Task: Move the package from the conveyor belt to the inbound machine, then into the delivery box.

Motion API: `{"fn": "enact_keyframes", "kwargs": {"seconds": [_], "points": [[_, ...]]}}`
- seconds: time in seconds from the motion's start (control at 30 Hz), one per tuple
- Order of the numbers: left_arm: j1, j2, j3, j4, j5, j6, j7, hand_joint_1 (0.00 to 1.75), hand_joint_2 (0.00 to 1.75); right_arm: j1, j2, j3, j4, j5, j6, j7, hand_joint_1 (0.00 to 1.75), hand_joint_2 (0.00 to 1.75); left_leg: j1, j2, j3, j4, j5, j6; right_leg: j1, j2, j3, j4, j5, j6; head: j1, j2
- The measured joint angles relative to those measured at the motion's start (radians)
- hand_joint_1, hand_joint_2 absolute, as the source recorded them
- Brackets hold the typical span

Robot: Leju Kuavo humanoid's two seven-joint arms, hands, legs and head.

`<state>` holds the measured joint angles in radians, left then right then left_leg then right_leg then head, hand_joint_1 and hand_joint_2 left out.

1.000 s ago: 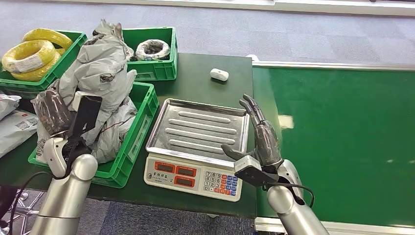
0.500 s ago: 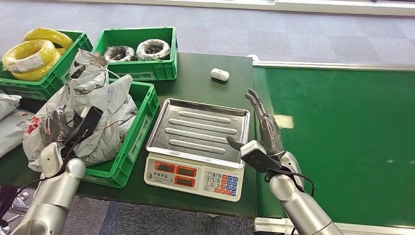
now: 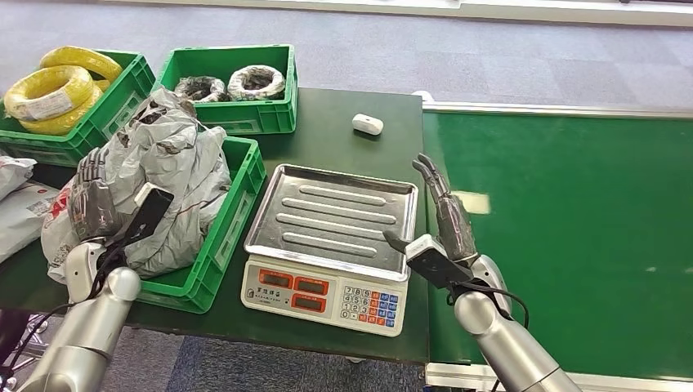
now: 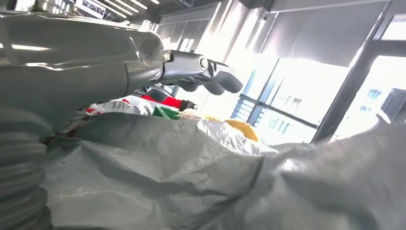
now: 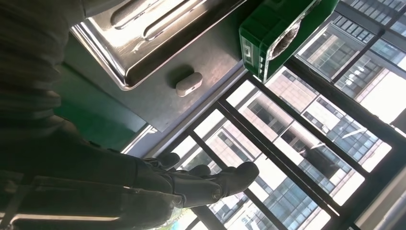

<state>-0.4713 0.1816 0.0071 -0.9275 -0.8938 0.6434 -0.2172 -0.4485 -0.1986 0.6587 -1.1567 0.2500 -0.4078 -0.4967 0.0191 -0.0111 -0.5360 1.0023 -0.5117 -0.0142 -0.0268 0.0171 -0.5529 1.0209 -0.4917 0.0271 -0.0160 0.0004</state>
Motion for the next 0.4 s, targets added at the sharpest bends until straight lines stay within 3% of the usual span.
{"fn": "enact_keyframes", "kwargs": {"seconds": [0.2, 0.4], "points": [[0.053, -0.016, 0.008, -0.123, 0.145, 0.045, -0.147, 0.00, 1.75, 0.000, -0.018, 0.012, 0.008, -0.018, -0.024, -0.012, 0.00, 1.75, 0.000, 0.000, 0.000, 0.000, 0.000, 0.000, 0.000, 0.000, -0.001, 0.000, 0.000, 0.000, 0.000, 0.000], [0.092, -0.039, 0.023, -0.211, 0.254, 0.048, -0.218, 0.00, 1.75, 0.000, -0.036, 0.020, 0.015, -0.031, -0.033, -0.016, 0.00, 1.75, 0.000, 0.000, 0.000, 0.000, 0.000, 0.000, 0.000, 0.000, -0.001, 0.000, 0.000, 0.000, 0.000, 0.000]]}}
